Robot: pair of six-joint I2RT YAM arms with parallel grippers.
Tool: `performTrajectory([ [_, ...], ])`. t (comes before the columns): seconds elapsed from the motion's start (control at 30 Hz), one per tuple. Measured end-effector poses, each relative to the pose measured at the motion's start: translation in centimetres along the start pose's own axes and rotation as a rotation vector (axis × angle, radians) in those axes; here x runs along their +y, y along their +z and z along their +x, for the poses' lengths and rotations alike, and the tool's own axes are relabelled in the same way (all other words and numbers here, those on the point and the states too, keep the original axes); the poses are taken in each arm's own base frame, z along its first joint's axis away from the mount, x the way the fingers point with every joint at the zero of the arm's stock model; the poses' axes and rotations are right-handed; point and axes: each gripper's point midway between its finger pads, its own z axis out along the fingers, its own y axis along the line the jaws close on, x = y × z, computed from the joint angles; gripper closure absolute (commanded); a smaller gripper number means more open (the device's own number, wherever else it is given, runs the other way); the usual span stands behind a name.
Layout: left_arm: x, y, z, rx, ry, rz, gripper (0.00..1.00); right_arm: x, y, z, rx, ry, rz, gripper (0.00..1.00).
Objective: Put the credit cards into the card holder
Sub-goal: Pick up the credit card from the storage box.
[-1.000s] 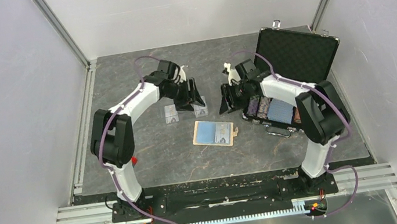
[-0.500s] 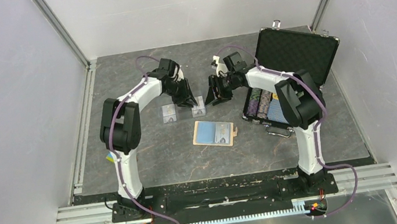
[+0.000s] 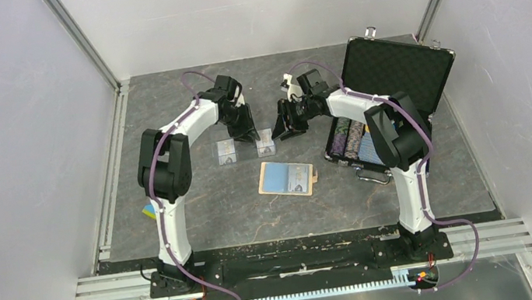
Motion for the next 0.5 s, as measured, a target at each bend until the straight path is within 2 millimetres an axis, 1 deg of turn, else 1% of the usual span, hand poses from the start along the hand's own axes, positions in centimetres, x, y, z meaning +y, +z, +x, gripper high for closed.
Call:
performTrajectory([
  [0.1, 0.38, -0.05, 0.05, -0.003, 0.000, -0.025, 0.64, -0.03, 0.03, 0.01, 0.000, 0.000, 0.000, 0.55],
  [0.17, 0.62, -0.11, 0.23, 0.003, -0.001, -0.038, 0.67, -0.08, 0.07, 0.03, 0.001, 0.001, 0.000, 0.55],
  [0.23, 0.82, -0.13, 0.42, 0.010, -0.002, -0.048, 0.74, -0.12, 0.10, 0.06, 0.002, 0.002, 0.001, 0.56],
  [0.3, 0.80, -0.11, 0.52, 0.013, 0.001, -0.050, 0.84, -0.14, 0.12, 0.07, 0.002, 0.002, 0.001, 0.56],
  [0.37, 0.76, 0.04, 0.64, 0.021, 0.004, -0.052, 0.92, -0.16, 0.13, 0.08, 0.003, 0.003, 0.001, 0.57],
  [0.43, 0.42, 0.19, 0.61, 0.023, 0.013, -0.048, 0.96, -0.15, 0.13, 0.08, 0.003, 0.002, 0.001, 0.57],
  [0.5, -0.03, 0.13, 0.50, 0.019, 0.024, -0.046, 0.97, -0.16, 0.13, 0.08, 0.003, 0.003, 0.002, 0.57],
])
